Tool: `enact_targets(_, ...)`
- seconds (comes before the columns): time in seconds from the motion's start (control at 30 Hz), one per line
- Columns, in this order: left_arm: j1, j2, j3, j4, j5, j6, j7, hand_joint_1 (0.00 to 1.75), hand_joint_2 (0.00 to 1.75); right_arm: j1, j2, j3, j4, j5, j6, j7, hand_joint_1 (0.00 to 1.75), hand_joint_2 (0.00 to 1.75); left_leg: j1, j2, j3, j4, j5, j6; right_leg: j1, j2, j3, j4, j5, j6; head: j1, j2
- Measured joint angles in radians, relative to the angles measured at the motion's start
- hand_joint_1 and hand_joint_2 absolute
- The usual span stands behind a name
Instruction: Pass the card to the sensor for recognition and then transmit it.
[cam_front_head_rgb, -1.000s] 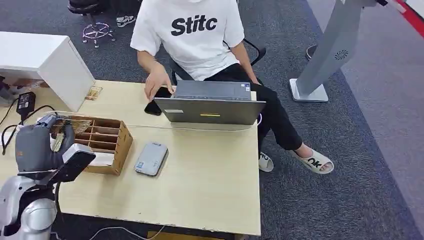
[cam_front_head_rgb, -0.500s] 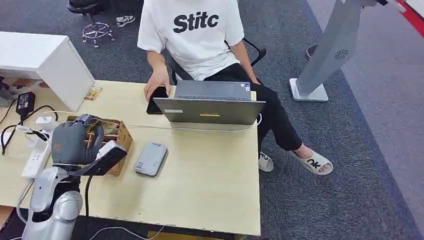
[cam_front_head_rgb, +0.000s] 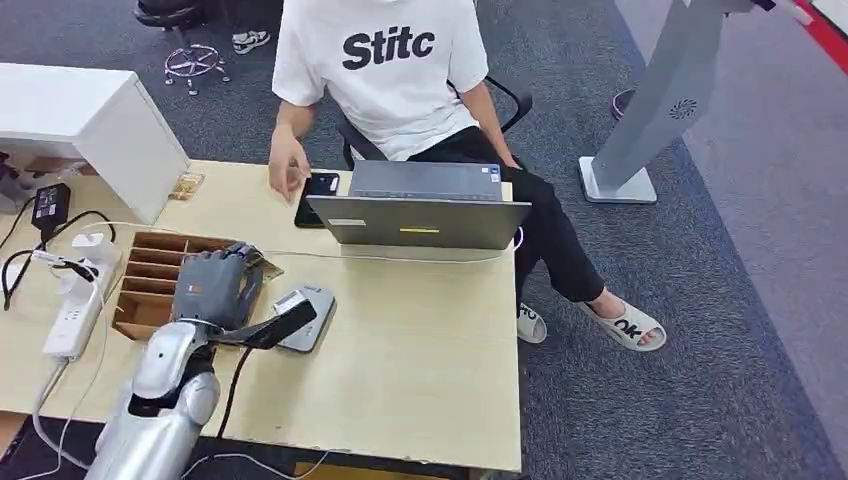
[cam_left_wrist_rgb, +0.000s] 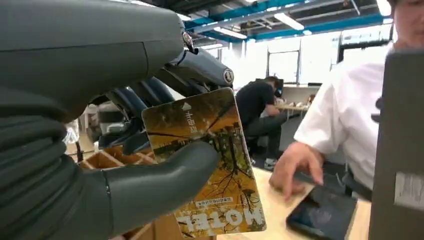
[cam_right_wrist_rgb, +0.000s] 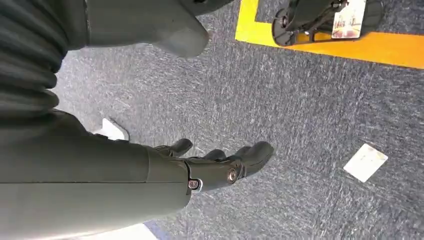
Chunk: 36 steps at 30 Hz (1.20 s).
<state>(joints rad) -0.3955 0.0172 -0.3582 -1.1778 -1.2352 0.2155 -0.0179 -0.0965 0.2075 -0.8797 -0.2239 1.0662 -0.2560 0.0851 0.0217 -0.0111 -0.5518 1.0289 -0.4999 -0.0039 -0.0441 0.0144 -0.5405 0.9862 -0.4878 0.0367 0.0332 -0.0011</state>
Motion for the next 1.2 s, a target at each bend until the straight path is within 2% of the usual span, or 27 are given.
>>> enact_targets(0.3, 0.002, -0.009, -0.010, 0.154, -0.044, 0.018, 0.008, 1.75, 1.75, 0.000, 0.000, 0.000, 0.000, 0.003, -0.002, 0.000, 0.00, 1.75, 0.000, 0.000, -0.001, 0.000, 0.000, 0.000, 0.000, 0.000, 0.000, 0.000, 0.000, 0.000, 0.000, 0.000)
enact_targets(0.7, 0.001, -0.016, -0.016, 0.210, -0.055, 0.018, 0.008, 1.75, 1.75, -0.001, 0.000, 0.000, 0.000, 0.008, -0.002, 0.001, 0.00, 1.75, 0.000, 0.000, -0.001, 0.000, 0.000, 0.000, 0.000, 0.000, 0.000, 0.000, 0.000, 0.000, 0.000, 0.000)
enact_targets(0.9, -0.006, -0.027, -0.024, 0.262, -0.082, 0.056, 0.011, 1.75, 1.75, -0.004, 0.000, 0.000, 0.000, 0.024, 0.000, 0.007, 0.00, 1.75, 0.000, 0.000, 0.000, 0.000, 0.000, 0.000, 0.000, 0.000, 0.000, 0.000, 0.000, 0.000, 0.000, 0.000)
enact_targets(1.2, -0.021, -0.037, -0.024, 0.299, -0.087, 0.065, -0.001, 1.75, 1.75, -0.009, 0.000, 0.000, 0.000, 0.032, 0.006, 0.014, 0.00, 1.75, 0.000, 0.000, 0.000, 0.000, 0.000, 0.000, 0.000, -0.001, 0.001, 0.000, 0.000, 0.000, 0.000, 0.000)
